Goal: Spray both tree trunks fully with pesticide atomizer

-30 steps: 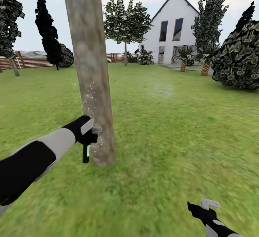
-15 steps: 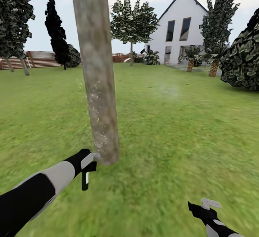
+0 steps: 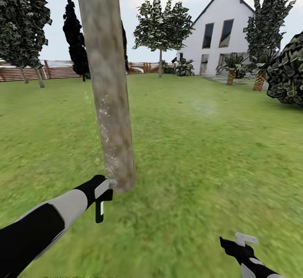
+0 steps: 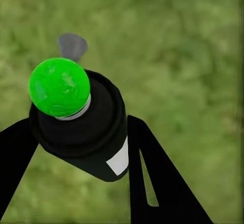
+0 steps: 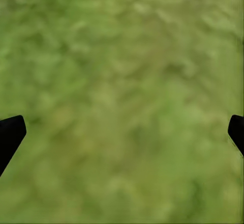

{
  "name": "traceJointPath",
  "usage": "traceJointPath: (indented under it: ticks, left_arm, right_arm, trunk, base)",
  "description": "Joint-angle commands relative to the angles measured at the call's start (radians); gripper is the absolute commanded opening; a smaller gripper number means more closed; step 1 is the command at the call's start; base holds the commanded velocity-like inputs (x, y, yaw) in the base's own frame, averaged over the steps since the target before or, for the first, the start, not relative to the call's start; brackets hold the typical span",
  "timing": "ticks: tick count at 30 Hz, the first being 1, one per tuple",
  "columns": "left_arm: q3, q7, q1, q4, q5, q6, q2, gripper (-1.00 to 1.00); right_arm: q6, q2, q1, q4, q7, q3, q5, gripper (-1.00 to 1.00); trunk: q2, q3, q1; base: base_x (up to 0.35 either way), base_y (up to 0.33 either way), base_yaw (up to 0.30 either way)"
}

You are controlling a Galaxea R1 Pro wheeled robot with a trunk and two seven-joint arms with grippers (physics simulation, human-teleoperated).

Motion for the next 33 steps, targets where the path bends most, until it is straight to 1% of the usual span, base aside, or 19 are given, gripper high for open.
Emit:
traceJointPath:
  ticks: [1,6,14,19,28,33]
  left_arm:
    - [-0.006,0.008,-0.001,-0.001,0.01,0.003,0.0,-1.0]
    - [-0.006,0.008,-0.001,-0.001,0.011,-0.014,-0.001,-1.0]
    - [-0.006,0.008,-0.001,-0.003,0.011,-0.015,-0.006,-1.0]
    - [-0.006,0.008,-0.001,-0.003,0.011,-0.015,-0.008,-1.0]
    - [-0.006,0.008,-0.001,-0.004,0.011,-0.015,-0.01,-1.0]
    - [-0.006,0.008,-0.001,-0.003,0.011,-0.017,-0.015,-1.0]
  right_arm:
    - [-0.003,0.0,0.0,0.0,0.003,0.007,-0.011,1.0]
    - [-0.003,0.0,-0.001,0.0,0.003,0.007,-0.011,1.0]
    - [-0.003,0.002,0.0,0.0,0.003,0.007,-0.011,1.0]
    - [-0.003,0.002,-0.001,0.0,0.003,0.007,-0.011,1.0]
    - [-0.003,0.003,0.0,0.0,0.003,0.007,-0.011,1.0]
    - [-0.003,0.003,0.0,0.0,0.003,0.007,-0.011,1.0]
  trunk:
    - [0.0,-0.001,0.0]
    - [0.0,-0.001,0.0]
    - [0.0,-0.001,0.0]
    - [0.0,-0.001,0.0]
    - [0.0,-0.001,0.0]
    - [0.0,-0.001,0.0]
  base:
    - [0.092,-0.302,0.228]
    - [0.138,-0.302,0.244]
    - [0.16,-0.304,0.215]
    - [0.017,-0.322,0.051]
    - [0.0,-0.326,0.238]
    - [0.0,-0.326,0.066]
